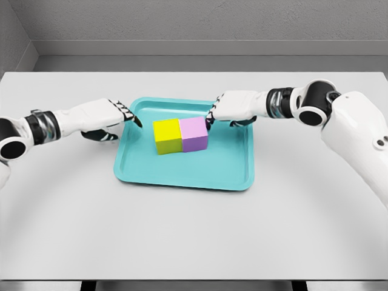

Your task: Push two cubes

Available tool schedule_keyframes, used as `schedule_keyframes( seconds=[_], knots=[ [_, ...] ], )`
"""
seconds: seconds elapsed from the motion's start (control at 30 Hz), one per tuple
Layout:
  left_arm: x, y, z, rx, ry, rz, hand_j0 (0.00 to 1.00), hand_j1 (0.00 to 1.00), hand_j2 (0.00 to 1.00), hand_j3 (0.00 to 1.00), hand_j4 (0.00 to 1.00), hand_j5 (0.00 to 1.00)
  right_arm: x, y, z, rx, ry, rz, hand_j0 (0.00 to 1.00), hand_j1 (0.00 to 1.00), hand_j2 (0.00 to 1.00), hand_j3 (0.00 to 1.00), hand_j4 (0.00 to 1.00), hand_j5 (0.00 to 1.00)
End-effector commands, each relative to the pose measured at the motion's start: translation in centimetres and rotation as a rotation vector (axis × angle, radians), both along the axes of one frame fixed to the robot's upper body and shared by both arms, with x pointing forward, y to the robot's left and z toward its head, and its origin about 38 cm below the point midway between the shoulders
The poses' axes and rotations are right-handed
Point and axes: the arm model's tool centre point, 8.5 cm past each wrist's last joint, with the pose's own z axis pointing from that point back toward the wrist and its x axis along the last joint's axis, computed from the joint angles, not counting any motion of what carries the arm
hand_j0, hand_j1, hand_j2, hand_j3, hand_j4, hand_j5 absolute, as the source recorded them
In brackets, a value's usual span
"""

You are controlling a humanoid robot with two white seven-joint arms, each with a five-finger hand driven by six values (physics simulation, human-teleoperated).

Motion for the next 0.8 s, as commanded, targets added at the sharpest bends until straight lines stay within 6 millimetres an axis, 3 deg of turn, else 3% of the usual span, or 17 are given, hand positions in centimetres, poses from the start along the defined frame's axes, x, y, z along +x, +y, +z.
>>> schedule_keyframes(
  seconds=[0.0, 0.1, 0.13, 0.27, 0.3, 0.37, 0.43, 0.5, 0.77],
  knots=[
    [0.2, 1.3, 1.0, -0.012, -0.017, 0.028, 0.75, 0.75, 0.75, 0.75, 0.75, 0.75, 0.3, -1.7, 0.0, -0.013, 0.001, -0.032, 0.67, 0.67, 0.67, 0.67, 0.67, 0.67],
    [-0.1, 4.2, 2.3, -0.015, -0.014, 0.063, 0.76, 0.76, 0.76, 0.76, 0.76, 0.76, 0.6, -4.2, 1.3, -0.03, -0.021, -0.066, 0.67, 0.67, 0.67, 0.67, 0.67, 0.67],
    [-0.4, 5.7, 3.0, -0.023, -0.01, 0.083, 0.78, 0.78, 0.78, 0.78, 0.78, 0.78, 0.2, -5.3, 2.7, -0.033, -0.057, -0.065, 0.67, 0.67, 0.67, 0.67, 0.67, 0.67],
    [-0.8, 11.0, 3.7, -0.048, 0.022, 0.196, 0.81, 0.81, 0.81, 0.81, 0.81, 0.81, -2.8, -12.3, 8.1, -0.006, -0.125, -0.109, 0.7, 0.7, 0.7, 0.7, 0.7, 0.7],
    [-0.8, 11.8, 3.6, -0.055, 0.032, 0.215, 0.84, 0.84, 0.84, 0.84, 0.84, 0.84, -3.8, -14.3, 9.4, 0.028, -0.135, -0.136, 0.78, 0.78, 0.78, 0.78, 0.78, 0.78],
    [-0.8, 12.0, 3.6, -0.059, 0.034, 0.221, 0.85, 0.85, 0.85, 0.85, 0.85, 0.85, -4.8, -17.0, 8.9, 0.079, -0.095, -0.193, 1.0, 1.0, 1.0, 1.0, 1.0, 1.0],
    [-0.8, 12.2, 3.4, -0.061, 0.036, 0.229, 0.98, 0.98, 0.98, 0.98, 0.98, 0.98, -5.7, -19.5, 8.0, 0.075, -0.066, -0.247, 1.0, 1.0, 1.0, 1.0, 1.0, 1.0],
    [-0.7, 13.2, 2.9, -0.099, 0.058, 0.263, 1.0, 1.0, 1.0, 1.0, 1.0, 1.0, -5.9, -20.2, 8.0, 0.082, -0.068, -0.266, 1.0, 1.0, 1.0, 1.0, 1.0, 1.0],
    [-0.9, 14.1, 3.3, -0.099, 0.06, 0.279, 1.0, 1.0, 1.0, 1.0, 1.0, 1.0, -6.1, -19.7, 7.1, 0.089, -0.052, -0.255, 1.0, 1.0, 1.0, 1.0, 1.0, 1.0]
  ],
)
